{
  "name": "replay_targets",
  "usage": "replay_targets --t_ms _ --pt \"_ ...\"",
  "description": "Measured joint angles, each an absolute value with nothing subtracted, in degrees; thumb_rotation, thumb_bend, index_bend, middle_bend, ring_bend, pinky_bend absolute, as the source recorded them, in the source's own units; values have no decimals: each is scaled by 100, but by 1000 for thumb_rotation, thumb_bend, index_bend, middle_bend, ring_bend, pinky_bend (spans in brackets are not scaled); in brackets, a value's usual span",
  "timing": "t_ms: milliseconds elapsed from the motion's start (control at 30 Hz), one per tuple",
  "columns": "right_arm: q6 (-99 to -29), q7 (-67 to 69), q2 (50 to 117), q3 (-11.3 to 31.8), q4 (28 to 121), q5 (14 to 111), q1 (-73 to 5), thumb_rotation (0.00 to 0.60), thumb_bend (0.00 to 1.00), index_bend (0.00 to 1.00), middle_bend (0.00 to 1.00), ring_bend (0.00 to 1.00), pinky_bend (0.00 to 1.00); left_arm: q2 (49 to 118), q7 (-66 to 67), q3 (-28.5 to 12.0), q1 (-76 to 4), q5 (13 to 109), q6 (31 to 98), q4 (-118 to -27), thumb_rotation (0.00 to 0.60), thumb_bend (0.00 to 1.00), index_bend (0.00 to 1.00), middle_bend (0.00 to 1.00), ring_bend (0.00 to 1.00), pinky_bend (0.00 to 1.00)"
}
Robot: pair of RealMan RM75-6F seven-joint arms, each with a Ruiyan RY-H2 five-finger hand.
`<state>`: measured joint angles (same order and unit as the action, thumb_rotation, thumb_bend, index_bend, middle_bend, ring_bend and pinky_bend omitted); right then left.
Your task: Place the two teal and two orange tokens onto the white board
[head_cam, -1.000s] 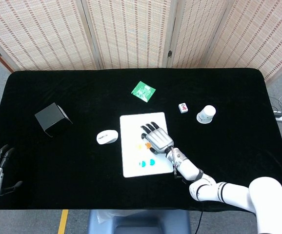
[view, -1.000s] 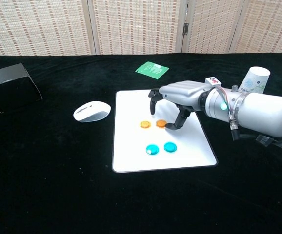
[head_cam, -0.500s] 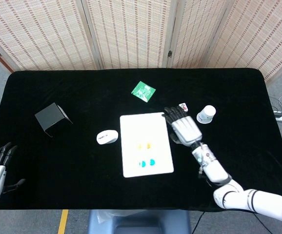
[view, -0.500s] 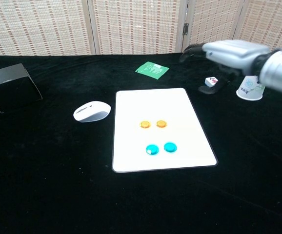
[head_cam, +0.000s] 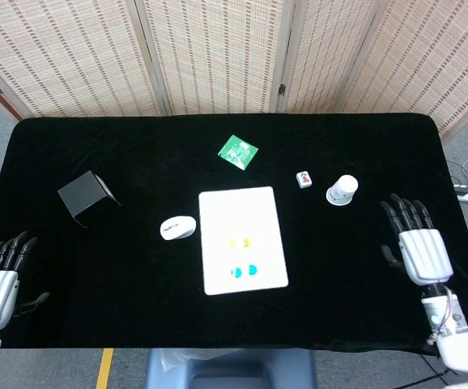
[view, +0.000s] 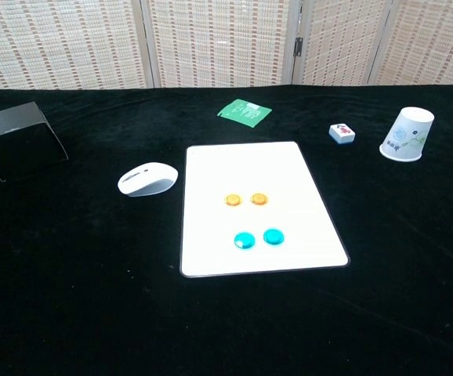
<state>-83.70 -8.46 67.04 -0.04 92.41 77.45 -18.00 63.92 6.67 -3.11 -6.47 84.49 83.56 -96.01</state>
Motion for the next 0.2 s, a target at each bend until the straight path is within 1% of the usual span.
replay_targets --t_ms 200 --pt "-8880 -344 6541 -283 9199 8143 -1171 600 416 0 0 0 0 6393 815 -314 -635 8479 8428 -9767 600 196 53 0 0 0"
